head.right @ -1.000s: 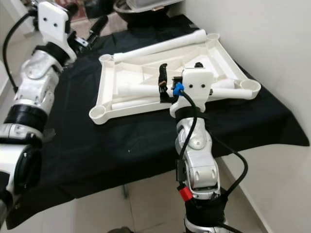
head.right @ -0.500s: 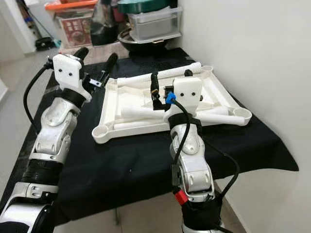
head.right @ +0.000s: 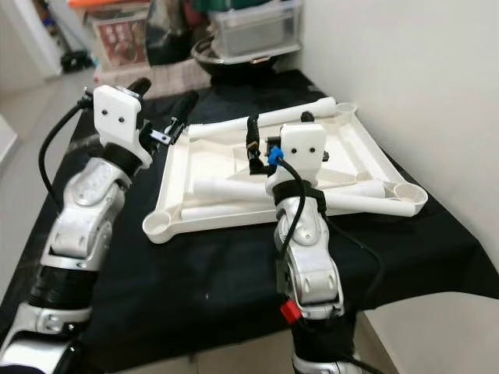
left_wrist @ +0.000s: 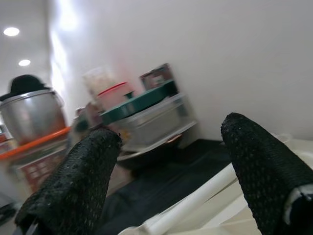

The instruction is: Building children table

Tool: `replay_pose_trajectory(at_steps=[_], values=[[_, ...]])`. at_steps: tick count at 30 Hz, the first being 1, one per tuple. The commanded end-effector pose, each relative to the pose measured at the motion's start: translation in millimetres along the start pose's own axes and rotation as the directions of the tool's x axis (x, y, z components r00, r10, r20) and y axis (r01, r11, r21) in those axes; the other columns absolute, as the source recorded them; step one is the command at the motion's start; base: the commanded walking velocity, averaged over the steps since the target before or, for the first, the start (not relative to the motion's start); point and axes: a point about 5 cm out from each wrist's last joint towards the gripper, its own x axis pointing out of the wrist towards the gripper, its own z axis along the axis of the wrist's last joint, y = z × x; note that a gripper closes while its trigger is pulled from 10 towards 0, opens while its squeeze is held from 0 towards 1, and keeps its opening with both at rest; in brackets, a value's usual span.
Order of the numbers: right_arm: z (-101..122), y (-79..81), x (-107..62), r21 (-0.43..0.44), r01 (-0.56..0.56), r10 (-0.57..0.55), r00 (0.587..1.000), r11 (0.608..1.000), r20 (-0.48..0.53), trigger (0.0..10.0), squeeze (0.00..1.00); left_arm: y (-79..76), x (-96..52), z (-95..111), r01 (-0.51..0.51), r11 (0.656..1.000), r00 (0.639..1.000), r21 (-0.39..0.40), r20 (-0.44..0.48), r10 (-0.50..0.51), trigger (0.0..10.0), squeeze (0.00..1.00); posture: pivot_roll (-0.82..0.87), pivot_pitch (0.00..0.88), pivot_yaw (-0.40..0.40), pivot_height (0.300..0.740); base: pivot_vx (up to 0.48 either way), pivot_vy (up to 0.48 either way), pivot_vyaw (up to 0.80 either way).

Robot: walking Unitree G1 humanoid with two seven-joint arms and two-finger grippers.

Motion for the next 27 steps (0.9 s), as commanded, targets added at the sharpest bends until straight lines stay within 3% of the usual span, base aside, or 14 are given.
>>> replay_pose_trajectory(at_steps=[1, 8, 13, 15, 17, 19, 22, 23, 25, 27], values=[[-0.4, 1.5, -0.3, 0.007, 0.000, 0.000, 1.000, 1.000, 0.009, 10.0, 0.00, 5.0, 1.5, 4.6, -0.015, 1.000, 1.000, -0.004, -0.001, 0.015, 10.0, 0.00, 0.01, 0.011, 0.093, 0.740, 0.000, 0.000, 0.00], [-2.5, -2.5, 0.5, -0.006, 0.001, -0.001, 1.000, 1.000, -0.001, 10.0, 0.00, -2.0, -1.2, 4.9, -0.017, 1.000, 1.000, -0.021, -0.026, 0.017, 10.0, 0.00, 0.01, 0.017, 0.091, 0.740, 0.000, 0.000, 0.00], [-11.3, -8.1, 4.7, -0.068, -0.008, 0.004, 0.998, 0.998, -0.062, 10.0, 0.00, -11.0, -7.8, -0.3, -0.005, 0.999, 0.998, -0.045, -0.066, 0.002, 10.0, 0.00, 0.01, 0.022, 0.086, 0.740, 0.000, 0.000, 0.00], [-17.7, -12.8, 7.8, -0.107, -0.009, -0.002, 0.994, 0.994, -0.108, 10.0, 0.00, -14.2, -11.2, -3.4, -0.003, 0.999, 0.996, -0.053, -0.084, -0.002, 10.0, 0.00, 0.01, 0.027, 0.083, 0.740, 0.000, 0.000, 0.00], [-37.3, -24.2, 23.5, -0.200, -0.079, 0.031, 0.972, 0.977, -0.233, 10.0, 0.00, -26.2, -24.6, -16.5, 0.030, 0.996, 0.987, -0.084, -0.156, -0.042, 10.0, 0.00, 0.01, 0.044, 0.069, 0.740, 0.000, 0.000, 0.00], [-37.3, -24.2, 23.5, -0.200, -0.079, 0.031, 0.972, 0.977, -0.233, 10.0, 0.00, -26.2, -24.6, -16.5, 0.030, 0.996, 0.987, -0.084, -0.156, -0.042, 10.0, 0.00, 0.01, 0.044, 0.069, 0.740, 0.000, 0.000, 0.00], [-63.4, -33.7, 49.9, -0.292, -0.252, 0.120, 0.907, 0.923, -0.403, 10.0, 0.00, -48.5, -49.6, -31.9, 0.112, 0.986, 0.960, -0.121, -0.245, -0.139, 10.0, 0.00, 0.02, 0.074, 0.052, 0.740, 0.000, 0.000, 0.00], [-63.4, -33.7, 49.9, -0.292, -0.252, 0.120, 0.907, 0.923, -0.403, 10.0, 0.00, -48.5, -49.6, -31.9, 0.112, 0.986, 0.960, -0.121, -0.245, -0.139, 10.0, 0.00, 0.02, 0.074, 0.052, 0.740, 0.000, 0.000, 0.00], [-73.4, -30.2, 61.8, -0.271, -0.376, 0.211, 0.849, 0.886, -0.485, 10.0, 0.00, -63.9, -69.5, -37.8, 0.150, 0.977, 0.939, -0.149, -0.288, -0.188, 10.0, 0.00, 0.03, 0.108, 0.033, 0.740, 0.000, 0.000, 0.00], [-74.6, -28.3, 65.2, -0.266, -0.416, 0.242, 0.829, 0.870, -0.504, 10.0, 0.00, -69.2, -75.9, -37.4, 0.161, 0.974, 0.933, -0.159, -0.297, -0.203, 10.0, 0.00, 0.03, 0.114, 0.030, 0.740, 0.000, 0.000, 0.00]])
